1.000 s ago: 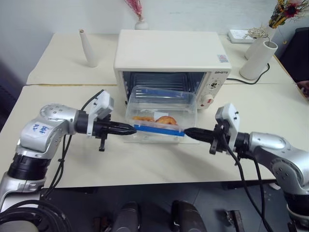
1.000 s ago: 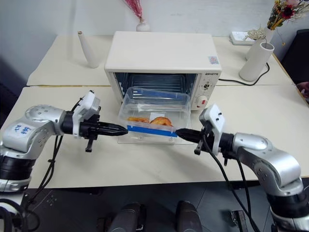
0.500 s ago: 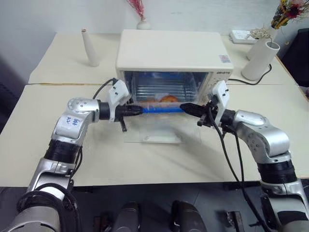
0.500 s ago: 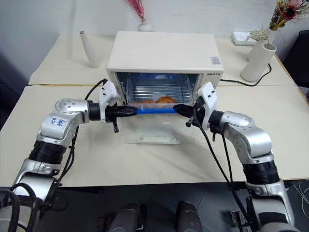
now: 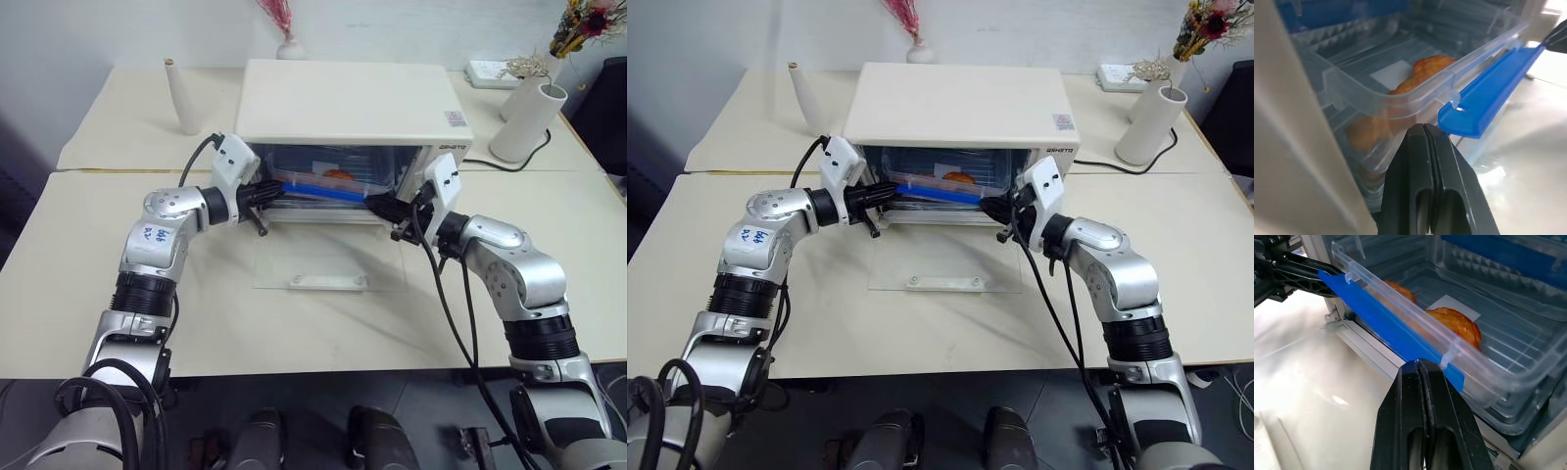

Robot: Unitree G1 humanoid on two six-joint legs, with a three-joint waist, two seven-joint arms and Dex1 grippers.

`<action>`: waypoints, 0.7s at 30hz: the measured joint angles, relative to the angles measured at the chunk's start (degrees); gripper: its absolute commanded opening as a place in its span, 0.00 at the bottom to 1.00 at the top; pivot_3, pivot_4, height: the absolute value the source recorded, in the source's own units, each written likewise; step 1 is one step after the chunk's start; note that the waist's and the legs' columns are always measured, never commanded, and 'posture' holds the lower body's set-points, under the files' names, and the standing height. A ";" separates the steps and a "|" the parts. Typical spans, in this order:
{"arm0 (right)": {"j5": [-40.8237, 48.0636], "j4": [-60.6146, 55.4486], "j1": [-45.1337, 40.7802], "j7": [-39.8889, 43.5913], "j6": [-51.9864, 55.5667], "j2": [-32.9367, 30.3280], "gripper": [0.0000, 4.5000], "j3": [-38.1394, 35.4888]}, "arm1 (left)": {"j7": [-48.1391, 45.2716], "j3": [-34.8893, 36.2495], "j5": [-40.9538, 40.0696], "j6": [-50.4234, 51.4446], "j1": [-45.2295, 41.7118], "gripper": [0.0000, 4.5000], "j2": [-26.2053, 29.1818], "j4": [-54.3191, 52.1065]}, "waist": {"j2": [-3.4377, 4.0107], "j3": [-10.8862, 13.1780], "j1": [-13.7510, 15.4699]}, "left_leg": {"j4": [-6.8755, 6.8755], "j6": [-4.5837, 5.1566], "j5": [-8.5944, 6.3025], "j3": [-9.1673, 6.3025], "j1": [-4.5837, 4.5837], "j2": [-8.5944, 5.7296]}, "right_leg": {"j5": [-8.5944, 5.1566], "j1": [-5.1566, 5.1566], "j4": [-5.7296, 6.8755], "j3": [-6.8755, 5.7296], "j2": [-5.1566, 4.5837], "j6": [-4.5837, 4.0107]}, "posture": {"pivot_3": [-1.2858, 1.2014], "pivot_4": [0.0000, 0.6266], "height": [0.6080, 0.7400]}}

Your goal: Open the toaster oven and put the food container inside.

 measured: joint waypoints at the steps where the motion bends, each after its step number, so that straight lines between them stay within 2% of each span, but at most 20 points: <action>1: 0.07 -0.12 0.00 0.01 0.24 -0.03 0.01 -0.37 | -0.42 0.00 -0.09 0.50 0.14 0.00 0.08 -0.37 | 0.00 0.00 -0.01 | -0.01 0.00 0.00 0.00 0.00 0.00 | 0.00 0.00 0.00 0.00 0.00 0.00 | 0.52 0.24 1.00; 3: 0.75 -1.29 0.13 0.18 1.49 -0.42 0.01 -1.36 | -2.29 0.00 -0.87 2.14 1.34 0.00 0.86 -2.88 | 0.00 0.00 -0.06 | -0.02 0.00 0.00 0.00 -0.01 0.01 | 0.00 -0.02 -0.01 0.00 0.00 0.00 | 0.52 0.24 1.00; 9: 6.24 -11.23 5.85 2.36 7.96 -8.07 0.01 -7.96 | -9.64 3.01 -8.26 11.37 8.52 0.00 8.55 -15.96 | 0.01 0.01 -0.15 | -0.05 -0.01 0.00 -0.03 0.00 0.03 | 0.00 -0.01 -0.03 0.00 0.00 0.00 | 0.52 0.24 1.00; 12: 8.71 -16.47 10.96 2.58 11.39 -11.60 0.00 -11.30 | -11.06 8.03 -14.46 18.04 9.67 0.13 12.27 -21.37 | 0.01 0.01 -0.05 | -0.03 -0.01 0.00 -0.03 0.01 0.04 | 0.00 0.02 -0.03 0.03 -0.01 0.00 | 0.52 0.24 1.00; 17: 12.54 -24.02 20.81 2.47 16.07 -14.63 0.00 -16.81 | -12.84 16.40 -24.70 27.67 9.99 0.46 18.47 -27.69 | 0.01 0.01 0.11 | -0.04 -0.01 0.00 -0.06 0.04 0.03 | 0.00 0.06 -0.03 0.04 -0.03 0.00 | 0.52 0.24 1.00; 21: 15.83 -29.86 28.89 2.25 18.70 -16.03 0.00 -21.19 | -14.40 20.39 -32.12 34.15 7.93 0.76 22.88 -27.87 | 0.01 0.01 0.20 | -0.04 -0.01 0.00 -0.09 0.08 0.01 | 0.00 0.12 -0.04 0.04 -0.03 0.00 | 0.52 0.24 1.00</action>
